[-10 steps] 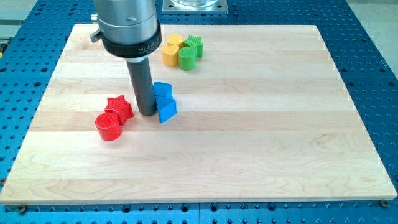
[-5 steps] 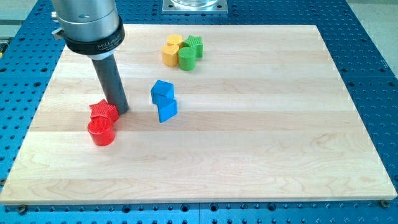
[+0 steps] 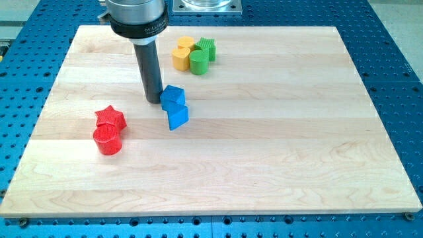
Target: Separate the red blocks and blue blocks
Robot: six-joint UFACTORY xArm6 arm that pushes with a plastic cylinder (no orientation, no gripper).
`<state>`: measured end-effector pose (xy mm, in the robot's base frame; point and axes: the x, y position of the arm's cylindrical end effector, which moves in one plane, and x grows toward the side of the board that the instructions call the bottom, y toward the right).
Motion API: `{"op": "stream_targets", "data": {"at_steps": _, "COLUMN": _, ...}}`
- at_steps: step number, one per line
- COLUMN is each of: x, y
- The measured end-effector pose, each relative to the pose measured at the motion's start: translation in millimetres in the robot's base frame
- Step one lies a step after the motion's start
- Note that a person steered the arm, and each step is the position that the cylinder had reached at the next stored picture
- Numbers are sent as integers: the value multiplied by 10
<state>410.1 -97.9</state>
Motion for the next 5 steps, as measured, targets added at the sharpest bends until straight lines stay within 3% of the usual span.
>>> {"op": "stream_targets", "data": {"at_steps": 5, "x": 13, "y": 146}}
